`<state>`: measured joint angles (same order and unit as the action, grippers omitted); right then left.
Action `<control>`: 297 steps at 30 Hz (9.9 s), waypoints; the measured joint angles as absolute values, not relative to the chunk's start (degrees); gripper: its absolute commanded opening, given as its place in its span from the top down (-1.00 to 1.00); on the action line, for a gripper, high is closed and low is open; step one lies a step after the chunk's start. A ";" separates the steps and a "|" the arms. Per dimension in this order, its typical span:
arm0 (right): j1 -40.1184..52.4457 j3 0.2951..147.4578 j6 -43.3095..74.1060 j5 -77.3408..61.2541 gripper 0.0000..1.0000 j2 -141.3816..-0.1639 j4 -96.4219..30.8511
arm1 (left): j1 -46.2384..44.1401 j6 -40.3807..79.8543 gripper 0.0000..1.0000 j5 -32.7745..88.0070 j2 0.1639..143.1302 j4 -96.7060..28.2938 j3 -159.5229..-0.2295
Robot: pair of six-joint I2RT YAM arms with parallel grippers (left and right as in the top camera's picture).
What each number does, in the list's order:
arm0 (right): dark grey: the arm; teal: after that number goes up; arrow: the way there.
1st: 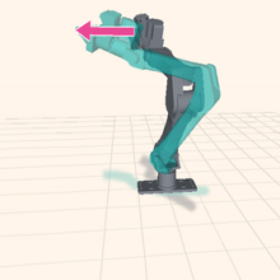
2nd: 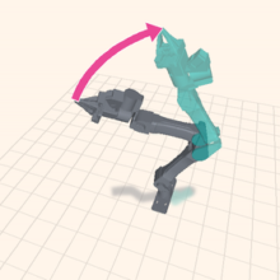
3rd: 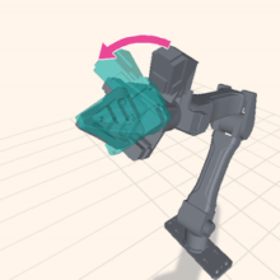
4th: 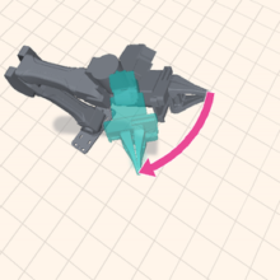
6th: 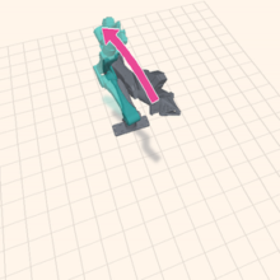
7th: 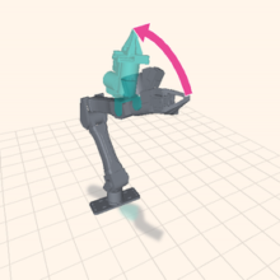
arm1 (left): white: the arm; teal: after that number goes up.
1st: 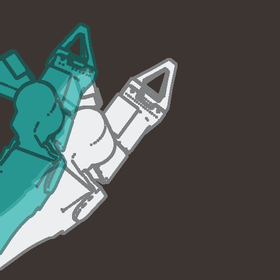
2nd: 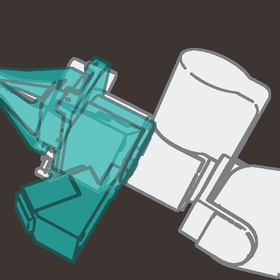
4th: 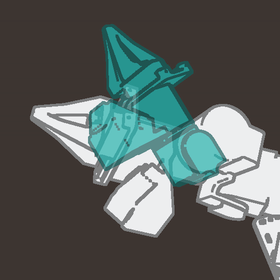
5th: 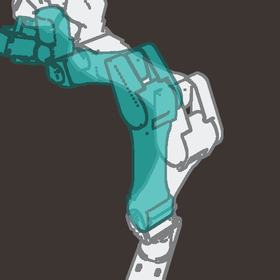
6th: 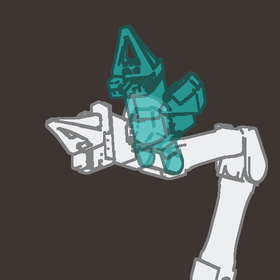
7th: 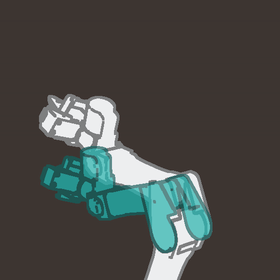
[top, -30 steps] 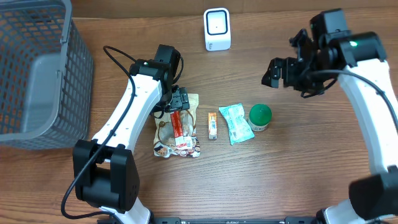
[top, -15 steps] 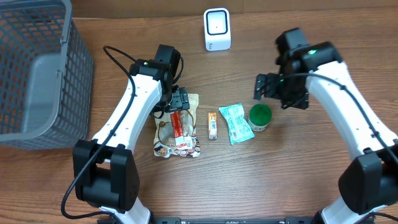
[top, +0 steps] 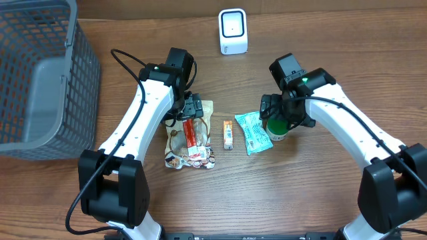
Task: Scan the item barcode
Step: 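Move the right gripper left toward the green-lidded jar, then grasp the green-lidded jar with the right gripper, then lift the jar and carry it up to the white scanner, then hold the jar label in front of the scanner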
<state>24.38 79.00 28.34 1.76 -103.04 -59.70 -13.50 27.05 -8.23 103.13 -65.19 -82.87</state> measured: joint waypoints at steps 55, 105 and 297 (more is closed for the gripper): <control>24.40 74.76 25.28 7.92 -0.68 -103.04 -56.69 | -13.50 27.05 -1.00 -8.23 103.13 -65.19 -82.87; 24.40 64.51 25.26 7.90 -0.64 -103.04 -47.46 | -13.50 27.05 -0.99 -8.23 103.13 -65.19 -82.87; 23.99 105.38 23.40 10.11 0.93 -146.61 39.00 | -13.50 27.03 -1.00 -8.23 103.13 -65.19 -82.87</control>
<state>23.99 105.38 23.40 10.11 -146.61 39.00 -13.50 27.03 -8.23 103.13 -65.19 -82.87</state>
